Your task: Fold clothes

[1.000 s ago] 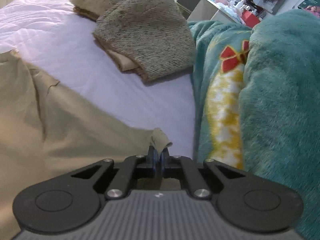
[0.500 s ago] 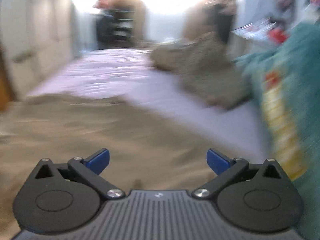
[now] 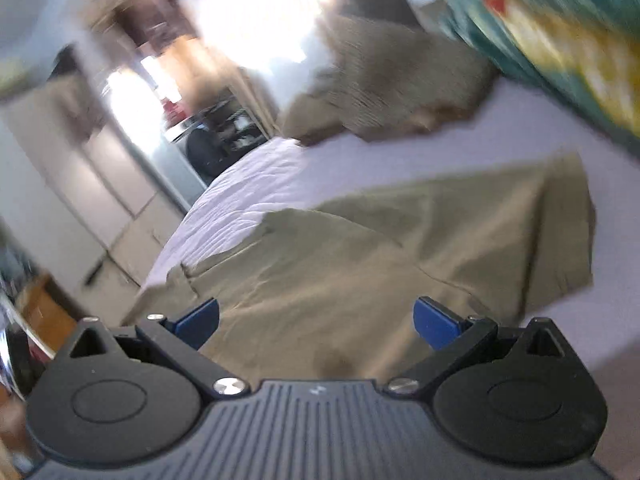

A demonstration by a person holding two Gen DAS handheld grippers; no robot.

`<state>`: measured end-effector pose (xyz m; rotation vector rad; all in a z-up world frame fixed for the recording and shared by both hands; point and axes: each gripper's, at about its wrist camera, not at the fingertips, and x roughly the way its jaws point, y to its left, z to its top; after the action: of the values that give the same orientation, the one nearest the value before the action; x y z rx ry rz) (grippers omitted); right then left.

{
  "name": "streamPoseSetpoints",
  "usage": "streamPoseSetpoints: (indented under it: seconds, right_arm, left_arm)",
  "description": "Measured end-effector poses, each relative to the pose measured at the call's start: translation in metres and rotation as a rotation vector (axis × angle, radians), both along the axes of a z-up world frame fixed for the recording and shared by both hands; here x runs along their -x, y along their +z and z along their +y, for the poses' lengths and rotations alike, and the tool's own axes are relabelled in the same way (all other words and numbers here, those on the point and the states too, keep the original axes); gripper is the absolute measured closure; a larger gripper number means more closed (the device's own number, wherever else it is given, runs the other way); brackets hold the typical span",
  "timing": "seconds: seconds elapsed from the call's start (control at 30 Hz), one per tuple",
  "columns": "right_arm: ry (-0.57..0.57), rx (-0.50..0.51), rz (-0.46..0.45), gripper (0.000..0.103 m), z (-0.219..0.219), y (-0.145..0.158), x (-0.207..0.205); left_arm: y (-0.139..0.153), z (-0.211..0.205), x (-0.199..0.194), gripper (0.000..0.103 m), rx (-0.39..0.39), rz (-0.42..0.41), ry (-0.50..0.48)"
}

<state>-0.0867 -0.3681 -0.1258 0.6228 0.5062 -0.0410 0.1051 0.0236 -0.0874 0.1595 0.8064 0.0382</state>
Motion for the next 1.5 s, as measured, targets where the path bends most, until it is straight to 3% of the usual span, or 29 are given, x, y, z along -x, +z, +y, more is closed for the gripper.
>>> streamPoseSetpoints:
  seconds: [0.07,0.13,0.2,0.23,0.33,0.4,0.5,0.57,0.67,0.73,0.77,0.8,0.83,0.9,1.0,1.1,1.17,1.3,1.33,1.37,1.43,1.47,1.5]
  right_arm:
    - [-0.017,-0.058,0.010,0.000,-0.009,-0.008,-0.002]
    - [-0.032,-0.111,0.019,0.000,-0.017,-0.015,-0.003]
    - [-0.015,-0.096,0.015,0.000,-0.012,-0.014,-0.003]
    - [-0.009,-0.093,0.018,0.000,-0.010,-0.013,-0.003]
    - [-0.003,-0.102,0.023,0.000,-0.006,-0.014,-0.004]
    - [-0.015,-0.114,0.019,0.000,-0.011,-0.012,-0.001]
    - [-0.040,-0.130,0.006,0.000,-0.019,-0.010,0.000]
    - [-0.057,-0.137,-0.005,0.000,-0.024,-0.008,0.001]
    - [-0.051,-0.126,-0.027,0.000,-0.031,-0.002,-0.001]
    - [-0.040,-0.125,-0.042,0.000,-0.037,0.007,-0.003]
    - [-0.016,-0.121,-0.072,0.000,-0.041,0.015,-0.003]
    - [0.011,-0.089,-0.094,0.000,-0.045,0.026,-0.006]
    - [0.031,-0.036,-0.097,0.000,-0.048,0.037,-0.011]
    - [0.101,0.084,-0.020,0.000,-0.053,0.055,-0.033]
    - [0.202,0.168,0.236,0.000,-0.059,0.059,-0.087]
    - [0.256,0.285,0.257,0.000,-0.055,0.055,-0.130]
    - [0.291,0.339,0.296,0.000,-0.049,0.045,-0.166]
    - [0.403,0.365,0.452,0.000,-0.031,0.008,-0.220]
    - [0.432,0.399,0.479,0.000,-0.023,-0.001,-0.225]
    - [0.450,0.505,0.459,0.000,-0.010,-0.003,-0.226]
    - [0.436,0.529,0.434,0.027,-0.003,0.004,-0.226]
    - [0.418,0.511,0.421,0.064,-0.004,0.009,-0.226]
    - [0.403,0.491,0.410,0.087,-0.005,0.014,-0.226]
  left_arm:
    - [0.000,-0.010,-0.007,0.016,-0.047,0.008,-0.008]
    - [0.004,-0.019,-0.011,0.029,-0.087,0.008,-0.027]
    - [0.006,-0.025,-0.011,0.097,-0.137,-0.008,-0.019]
    - [0.005,-0.028,-0.011,0.100,-0.182,-0.020,-0.004]
    - [0.004,-0.014,-0.023,0.099,-0.168,-0.009,0.071]
    - [0.004,0.001,-0.029,0.102,-0.223,-0.012,0.170]
    - [0.016,0.035,-0.030,0.102,-0.174,-0.008,0.300]
    - [0.038,0.037,-0.024,0.102,-0.075,-0.075,0.253]
    - [0.065,-0.001,-0.019,0.090,-0.021,-0.163,0.054]
    - [0.069,-0.033,-0.019,0.083,-0.021,-0.190,-0.043]
    - [0.066,-0.045,-0.019,0.072,-0.040,-0.201,-0.072]
    - [0.062,-0.050,-0.020,0.060,-0.048,-0.181,-0.081]
    - [0.057,-0.052,-0.021,0.058,-0.049,-0.146,-0.080]
    - [0.046,-0.055,-0.024,0.058,-0.049,-0.076,-0.077]
    - [0.034,-0.050,-0.028,0.056,-0.066,0.005,-0.100]
    - [0.023,-0.034,-0.024,0.047,-0.121,0.017,-0.128]
    - [0.012,-0.021,-0.030,0.045,-0.058,0.104,-0.110]
    - [0.010,-0.020,-0.032,0.039,-0.069,0.124,-0.098]
    - [0.009,-0.020,-0.032,0.039,-0.069,0.122,-0.095]
    - [0.009,-0.021,-0.032,0.039,-0.072,0.117,-0.096]
    - [0.009,-0.025,-0.026,0.044,-0.088,0.092,-0.119]
    - [0.009,-0.027,-0.022,0.059,-0.077,0.080,-0.136]
    - [0.007,-0.030,-0.021,0.073,-0.058,0.074,-0.149]
